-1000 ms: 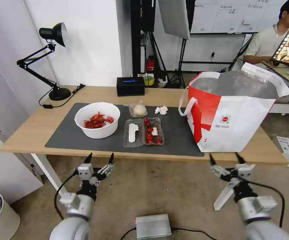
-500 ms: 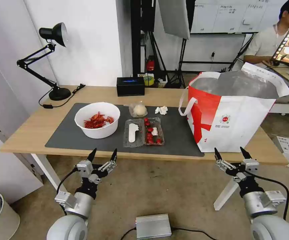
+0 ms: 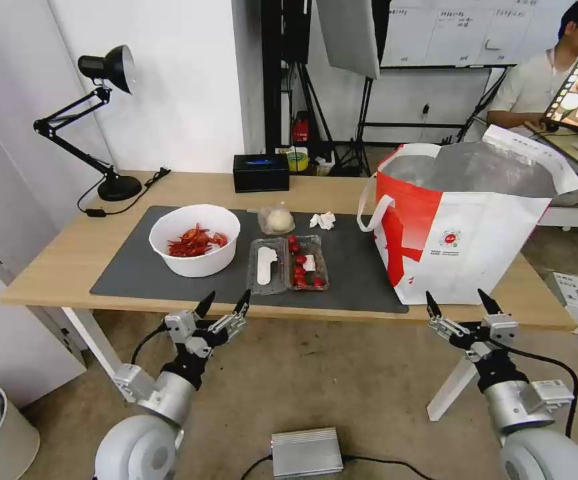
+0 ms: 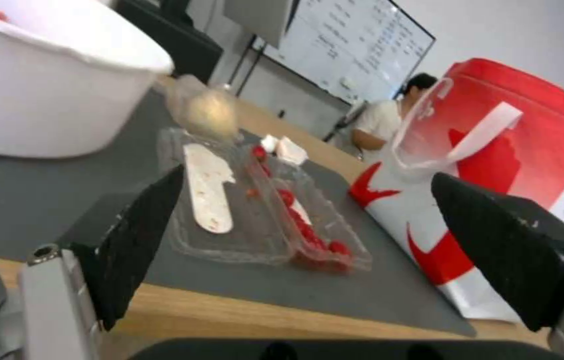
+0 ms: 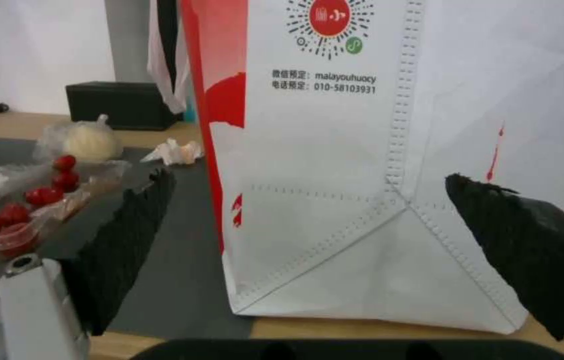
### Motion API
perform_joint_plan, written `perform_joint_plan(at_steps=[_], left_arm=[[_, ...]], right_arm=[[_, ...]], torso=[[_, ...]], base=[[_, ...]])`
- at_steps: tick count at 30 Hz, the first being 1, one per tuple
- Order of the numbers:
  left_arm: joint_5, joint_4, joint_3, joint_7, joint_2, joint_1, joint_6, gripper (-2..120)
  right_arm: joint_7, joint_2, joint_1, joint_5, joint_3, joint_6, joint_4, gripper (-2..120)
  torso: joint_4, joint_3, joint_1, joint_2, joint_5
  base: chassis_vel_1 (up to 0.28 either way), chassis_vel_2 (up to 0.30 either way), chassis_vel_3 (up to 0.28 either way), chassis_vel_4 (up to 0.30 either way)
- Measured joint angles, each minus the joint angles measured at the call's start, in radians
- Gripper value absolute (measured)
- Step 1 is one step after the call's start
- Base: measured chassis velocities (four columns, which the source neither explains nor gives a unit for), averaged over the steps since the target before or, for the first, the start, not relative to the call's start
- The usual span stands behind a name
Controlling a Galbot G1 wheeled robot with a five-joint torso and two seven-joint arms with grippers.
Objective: Pick up the trash from the table and place it into the takeout bag.
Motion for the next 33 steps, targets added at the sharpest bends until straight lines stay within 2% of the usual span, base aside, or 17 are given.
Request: perform_joint_plan(at_steps=[9, 12, 16, 19, 20, 22, 23, 27, 33], left_arm=[[-0.108, 0.011, 0.059, -0.047, 0.017, -0.073, 0.078, 100], [-0.198, 0.012, 0.093, -0.086, 0.023, -0.107, 0.114, 100], [-0.264, 0.011, 0.106, -0.114, 0.031, -0.122, 0.132, 100], [-0.366, 0.008, 0.117, -0.165, 0.045, -0.141, 0.163, 100], [-0.366, 0.008, 0.117, -0.165, 0.045, -0.141, 0.163, 100], [-0.444, 0.006, 0.123, -0.222, 0.047, -0.16, 0.193, 100], [-0.444, 0.006, 0.123, -0.222, 0.047, -0.16, 0.193, 100], [-0.519, 0.021, 0.153, -0.3, 0.044, -0.206, 0.206, 100], [-0.57, 0.057, 0.184, -0.338, 0.053, -0.264, 0.21, 100]], right_arm=[[0.005, 0.008, 0.002, -0.005, -0.003, -0.005, 0.0, 100], [0.008, 0.009, 0.002, -0.006, -0.003, -0.008, 0.0, 100], [0.009, 0.008, 0.0, -0.006, -0.001, -0.009, 0.0, 100], [0.017, 0.006, 0.001, -0.006, -0.002, -0.014, -0.003, 100], [0.017, 0.006, 0.001, -0.006, -0.002, -0.014, -0.003, 100], [0.022, 0.009, 0.004, -0.006, -0.006, -0.019, -0.007, 100], [0.022, 0.009, 0.004, -0.006, -0.006, -0.019, -0.007, 100], [0.025, 0.013, 0.008, -0.009, -0.011, -0.024, -0.013, 100], [0.027, 0.01, 0.01, -0.009, -0.01, -0.027, -0.015, 100]], torso=[[0.0, 0.0, 0.0, 0.0, 0.0], [0.0001, 0.0, 0.0, 0.0, 0.0], [0.0, 0.0, 0.0, 0.0, 0.0], [0.0001, 0.0, 0.0, 0.0, 0.0], [0.0001, 0.0, 0.0, 0.0, 0.0], [0.0001, 0.0, 0.0, 0.0, 0.0], [0.0001, 0.0, 0.0, 0.0, 0.0], [0.0001, 0.0, 0.0, 0.0, 0.0], [0.0001, 0.0, 0.0, 0.0, 0.0001]], base=[[0.0, 0.0, 0.0, 0.0], [0.0, 0.0, 0.0, 0.0], [0.0, 0.0, 0.0, 0.0], [0.0, 0.0, 0.0, 0.0], [0.0, 0.0, 0.0, 0.0], [0.0, 0.0, 0.0, 0.0], [0.0, 0.0, 0.0, 0.0], [0.0, 0.0, 0.0, 0.0], [0.0, 0.0, 0.0, 0.0]])
